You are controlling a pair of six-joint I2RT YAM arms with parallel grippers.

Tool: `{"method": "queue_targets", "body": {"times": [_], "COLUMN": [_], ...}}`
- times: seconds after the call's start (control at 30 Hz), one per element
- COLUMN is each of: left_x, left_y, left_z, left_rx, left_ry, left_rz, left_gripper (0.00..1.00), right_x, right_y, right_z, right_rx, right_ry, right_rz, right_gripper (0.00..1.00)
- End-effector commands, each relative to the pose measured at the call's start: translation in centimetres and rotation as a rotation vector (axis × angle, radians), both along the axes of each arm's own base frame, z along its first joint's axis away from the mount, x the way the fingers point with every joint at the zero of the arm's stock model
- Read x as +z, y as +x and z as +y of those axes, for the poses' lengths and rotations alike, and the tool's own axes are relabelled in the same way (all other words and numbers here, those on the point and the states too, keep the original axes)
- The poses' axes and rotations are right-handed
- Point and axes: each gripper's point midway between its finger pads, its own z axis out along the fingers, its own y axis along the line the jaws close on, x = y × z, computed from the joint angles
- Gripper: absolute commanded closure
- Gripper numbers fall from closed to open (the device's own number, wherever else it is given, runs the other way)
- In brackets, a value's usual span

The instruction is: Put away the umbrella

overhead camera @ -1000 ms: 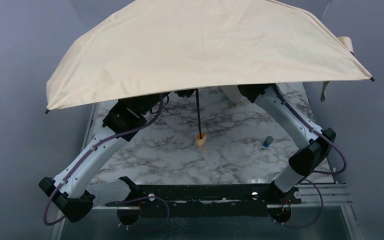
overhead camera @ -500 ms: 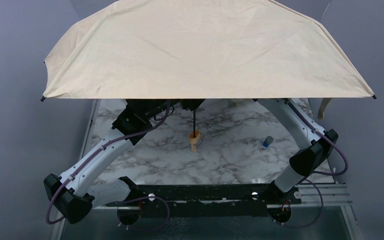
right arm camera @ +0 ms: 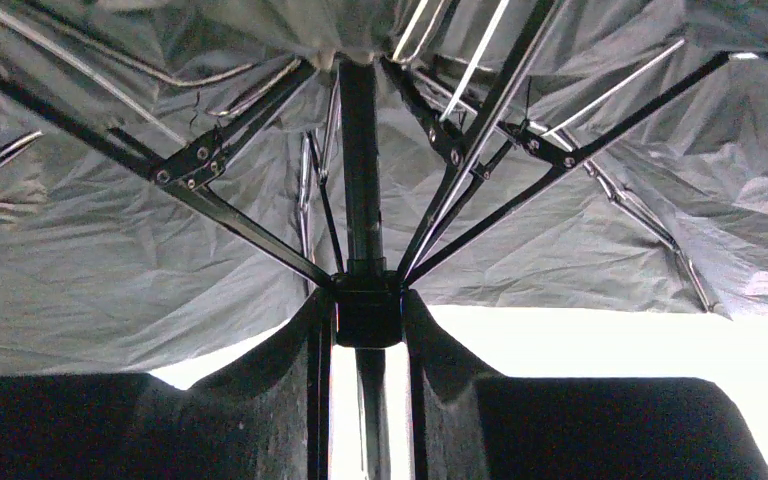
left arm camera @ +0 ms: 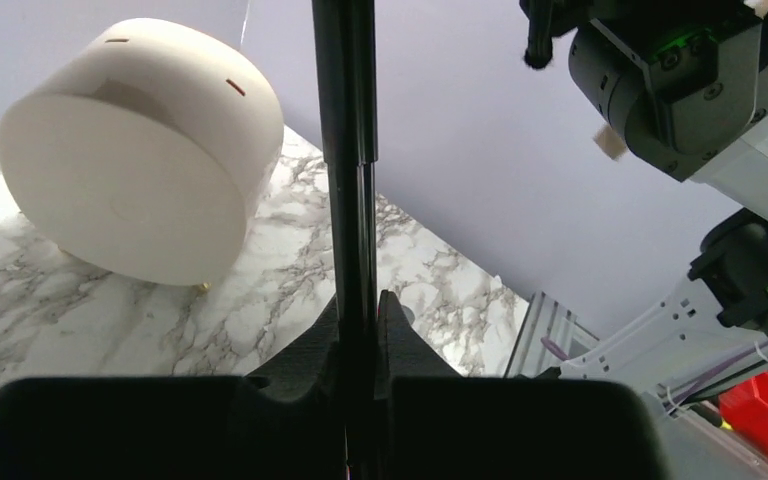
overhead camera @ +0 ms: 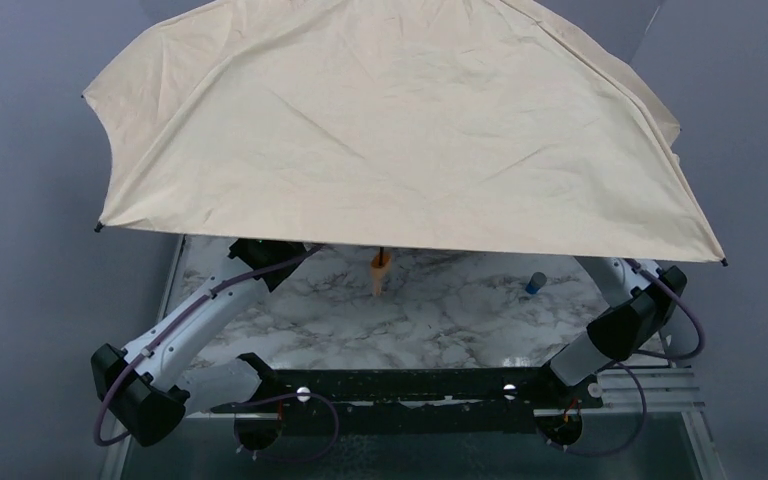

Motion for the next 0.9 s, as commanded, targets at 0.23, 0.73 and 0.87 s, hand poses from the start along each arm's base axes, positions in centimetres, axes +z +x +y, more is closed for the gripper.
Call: {"method": "queue_targets", "body": {"times": [0.23, 0.73, 0.87], "left_x": [12.9, 16.6, 17.9], "left_y": [1.8, 0.0, -1.1], "left_z": [1.5, 4.9, 6.4], "left_rx": [0.143, 0.236, 0.266], "left_ry": [-0.142, -0.177, -0.187], "left_rz": [-0.266, -0.368, -0.399], "left_gripper": [1.0, 1.0, 1.0], "right_x": [-11.5, -15.5, -16.1], "right_y": [-3.7, -0.7, -0.5], "right_z": [3.7, 1.8, 1.9], "right_rx": [0.145, -0.105, -0.112], "right_ry": [-0.143, -0.304, -0.383], "right_rz": [0.116, 0.153, 0.146], "right_gripper": [0.99, 0.99, 0.99]}}
